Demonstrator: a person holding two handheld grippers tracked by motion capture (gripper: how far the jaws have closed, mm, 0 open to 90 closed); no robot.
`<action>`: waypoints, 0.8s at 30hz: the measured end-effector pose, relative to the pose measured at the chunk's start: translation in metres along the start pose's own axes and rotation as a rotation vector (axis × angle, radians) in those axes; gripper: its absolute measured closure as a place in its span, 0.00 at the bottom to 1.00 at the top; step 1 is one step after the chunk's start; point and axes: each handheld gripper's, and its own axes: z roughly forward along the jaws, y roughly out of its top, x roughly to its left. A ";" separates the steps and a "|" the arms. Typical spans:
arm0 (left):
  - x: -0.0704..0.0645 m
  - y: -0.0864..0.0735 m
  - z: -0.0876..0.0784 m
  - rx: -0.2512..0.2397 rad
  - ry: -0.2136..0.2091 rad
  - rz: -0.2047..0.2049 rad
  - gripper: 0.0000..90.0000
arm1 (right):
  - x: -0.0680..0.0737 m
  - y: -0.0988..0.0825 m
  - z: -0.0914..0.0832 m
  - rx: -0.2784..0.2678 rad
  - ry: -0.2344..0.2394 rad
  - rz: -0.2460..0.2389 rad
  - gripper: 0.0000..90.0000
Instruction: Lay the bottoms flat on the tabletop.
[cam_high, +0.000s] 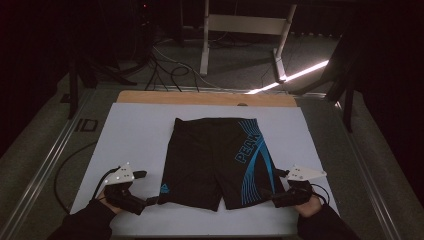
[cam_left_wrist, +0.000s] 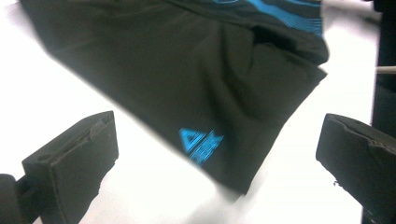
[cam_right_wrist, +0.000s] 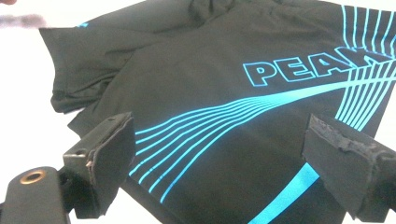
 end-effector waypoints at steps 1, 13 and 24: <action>0.001 -0.002 -0.002 0.003 0.010 -0.006 0.00 | 0.000 0.000 0.001 0.002 -0.001 -0.005 0.11; 0.007 -0.011 -0.005 0.026 0.073 -0.034 0.00 | -0.002 -0.004 0.001 0.008 -0.005 0.013 0.12; 0.006 -0.010 -0.007 -0.006 0.056 -0.028 0.00 | 0.001 -0.004 0.003 0.031 0.004 0.007 0.12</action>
